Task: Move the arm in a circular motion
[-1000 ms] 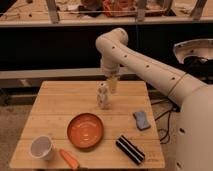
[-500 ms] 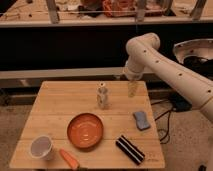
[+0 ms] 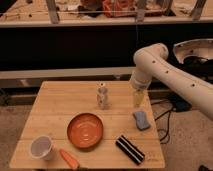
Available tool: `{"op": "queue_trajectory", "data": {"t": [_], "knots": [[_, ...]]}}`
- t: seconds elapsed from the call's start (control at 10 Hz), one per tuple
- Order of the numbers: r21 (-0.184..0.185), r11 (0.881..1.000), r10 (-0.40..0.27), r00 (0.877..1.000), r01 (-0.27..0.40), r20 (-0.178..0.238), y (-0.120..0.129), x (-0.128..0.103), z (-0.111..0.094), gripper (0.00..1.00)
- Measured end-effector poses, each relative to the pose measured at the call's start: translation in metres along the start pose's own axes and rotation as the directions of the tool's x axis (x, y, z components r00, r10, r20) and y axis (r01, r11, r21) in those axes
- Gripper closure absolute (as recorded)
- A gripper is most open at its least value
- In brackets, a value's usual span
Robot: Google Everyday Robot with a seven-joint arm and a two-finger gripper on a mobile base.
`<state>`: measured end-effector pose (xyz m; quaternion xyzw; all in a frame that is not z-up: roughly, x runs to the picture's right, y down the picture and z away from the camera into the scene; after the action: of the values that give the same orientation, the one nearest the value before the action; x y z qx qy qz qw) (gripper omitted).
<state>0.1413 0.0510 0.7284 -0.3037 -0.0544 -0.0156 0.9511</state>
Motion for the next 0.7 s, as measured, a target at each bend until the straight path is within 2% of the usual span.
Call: {"op": "queue_trajectory", "data": {"t": [0.2,0.4,0.6,0.7], "knots": [[-0.038,0.999,-0.036,0.999,0.034,-0.037,0.035,-0.034,0.008,0.2],[-0.079,0.995,-0.066,0.994,0.059,-0.086,0.08,-0.07,0.018,0.2],[-0.095,0.991,-0.103,0.99,0.094,-0.095,0.103,-0.107,0.022,0.2],[-0.094,0.986,-0.143,0.986,0.135,-0.088,0.109,-0.13,0.023,0.2]]}}
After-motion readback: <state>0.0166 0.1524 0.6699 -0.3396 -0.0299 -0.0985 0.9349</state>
